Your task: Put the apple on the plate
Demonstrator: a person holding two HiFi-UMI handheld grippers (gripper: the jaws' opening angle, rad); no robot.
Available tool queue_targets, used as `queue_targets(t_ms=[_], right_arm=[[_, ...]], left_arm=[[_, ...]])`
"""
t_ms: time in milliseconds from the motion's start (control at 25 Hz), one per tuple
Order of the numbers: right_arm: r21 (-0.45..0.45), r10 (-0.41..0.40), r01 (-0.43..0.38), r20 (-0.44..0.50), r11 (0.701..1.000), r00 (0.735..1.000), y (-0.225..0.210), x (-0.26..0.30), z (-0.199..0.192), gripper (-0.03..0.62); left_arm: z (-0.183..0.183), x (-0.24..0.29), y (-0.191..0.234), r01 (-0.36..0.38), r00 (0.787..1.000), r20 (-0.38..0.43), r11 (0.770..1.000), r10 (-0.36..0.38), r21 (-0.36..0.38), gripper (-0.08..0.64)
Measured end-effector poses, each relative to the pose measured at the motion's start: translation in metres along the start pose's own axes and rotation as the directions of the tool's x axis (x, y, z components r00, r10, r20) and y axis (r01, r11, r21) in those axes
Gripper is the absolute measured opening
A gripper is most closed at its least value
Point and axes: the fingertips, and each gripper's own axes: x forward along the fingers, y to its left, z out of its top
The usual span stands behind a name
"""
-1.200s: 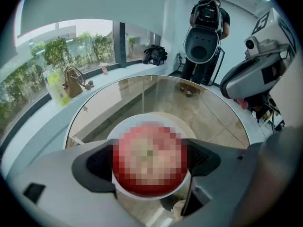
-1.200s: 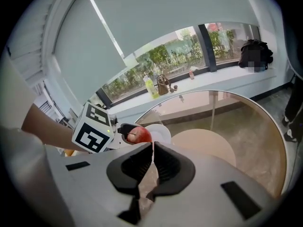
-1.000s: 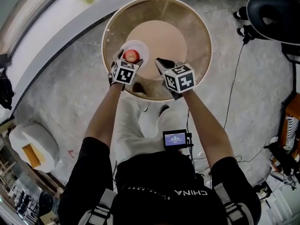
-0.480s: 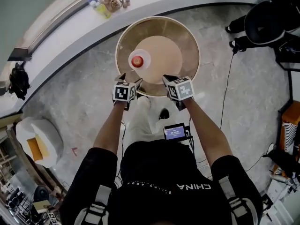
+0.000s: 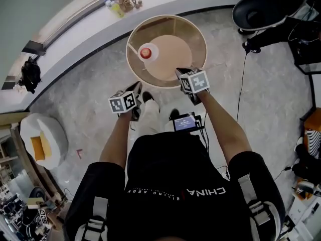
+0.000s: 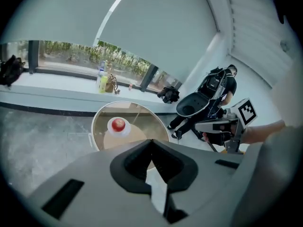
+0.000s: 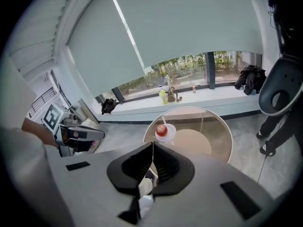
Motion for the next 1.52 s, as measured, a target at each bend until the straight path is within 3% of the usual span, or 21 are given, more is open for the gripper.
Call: queue_targets(t_ms=[480,720,880,1000,1160,1520], right_arm=[[-0.046,-0.105,0.106,0.023,0.993,0.994,0.072,-0.051,-0.035,0.029],[-0.086,-0.159,0.160,0.014,0.983,0.987,0.140,-0.052,-0.065,0.029],[-0.056,-0.165,0.164,-0.004,0.985,0.986,0.194,-0.056,-0.101,0.029],[-0.054,-0.169,0.168,-0.014,0.984,0.986,0.235,-0.069,-0.135,0.029],[-0.110,-0.169,0.170,0.015,0.979,0.985,0.268,-0.093,-0.160,0.029],[-0.142,-0.128,0.137,0.070,0.980,0.989,0.260,-0.131,-0.167,0.029]], left_arm=[[-0.040,-0.083,-0.026,0.052,0.998,-0.034,0.982,-0.047,0.179,0.018],[-0.081,-0.143,-0.018,0.119,0.992,-0.066,0.948,-0.104,0.296,0.018],[-0.118,-0.184,-0.006,0.182,0.983,-0.098,0.919,-0.158,0.350,0.018],[-0.153,-0.209,0.002,0.208,0.977,-0.115,0.908,-0.178,0.363,0.018],[-0.178,-0.229,-0.003,0.202,0.979,-0.094,0.912,-0.180,0.358,0.018],[-0.180,-0.225,-0.049,0.173,0.985,-0.038,0.912,-0.171,0.372,0.018]])
